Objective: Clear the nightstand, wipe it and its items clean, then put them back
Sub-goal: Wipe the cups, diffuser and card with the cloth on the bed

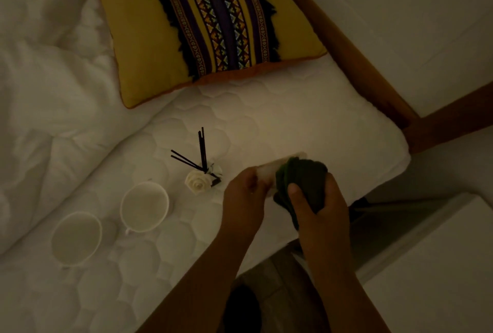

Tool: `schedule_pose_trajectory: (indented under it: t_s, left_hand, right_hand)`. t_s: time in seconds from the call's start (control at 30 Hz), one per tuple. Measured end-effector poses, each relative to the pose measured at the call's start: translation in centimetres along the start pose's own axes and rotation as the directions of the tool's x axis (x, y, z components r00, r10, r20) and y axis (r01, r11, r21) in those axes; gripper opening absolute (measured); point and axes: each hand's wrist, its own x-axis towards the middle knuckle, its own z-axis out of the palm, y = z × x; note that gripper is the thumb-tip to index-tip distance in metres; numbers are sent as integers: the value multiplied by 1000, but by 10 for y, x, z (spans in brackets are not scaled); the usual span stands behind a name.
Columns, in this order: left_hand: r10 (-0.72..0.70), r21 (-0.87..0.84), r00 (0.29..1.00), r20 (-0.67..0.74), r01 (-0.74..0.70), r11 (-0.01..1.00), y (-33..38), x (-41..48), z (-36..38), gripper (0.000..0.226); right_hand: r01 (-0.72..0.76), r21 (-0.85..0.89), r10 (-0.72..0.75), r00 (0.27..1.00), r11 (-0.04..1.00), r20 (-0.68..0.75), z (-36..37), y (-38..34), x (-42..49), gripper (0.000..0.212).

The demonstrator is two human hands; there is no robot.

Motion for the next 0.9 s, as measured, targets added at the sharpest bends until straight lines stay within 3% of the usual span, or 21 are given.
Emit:
schedule_pose_trajectory:
  t_s: [0.13,0.23,0.33,0.43,0.57,0.77,0.9]
  left_hand:
    - [-133,-244,986,98,154,958,20,-26,-13,17]
    - [-189,-306,976,106,213,928,28,-39,-22,20]
    - [-182,-298,978,101,205,932,33,-46,-33,19]
    - [-177,-302,976,125,207,931,39,-47,-43,16]
    - [-172,-249,982,84,187,950,38,-50,-49,14]
    - [-206,-250,976,70,217,944,35,-60,-51,12]
    - [-195,-327,977,83,211,921,36,-65,-49,16]
  right_hand:
    - [205,-181,-207,978,962,4,17,-15,-4,37]
    - [360,-382,-358,930,851,79,32,-18,-6,32]
    - [431,-429,-458,888,794,44,38,-16,-4,41]
    - [411,-453,-459,889,791,4,39,-13,3,38]
    - [329,-446,-396,916,832,-64,28,-6,15,48]
    - [250,-445,-343,928,860,-142,24,-2,9,43]
    - [282,-384,-344,934,879,-101,34,-4,-13,36]
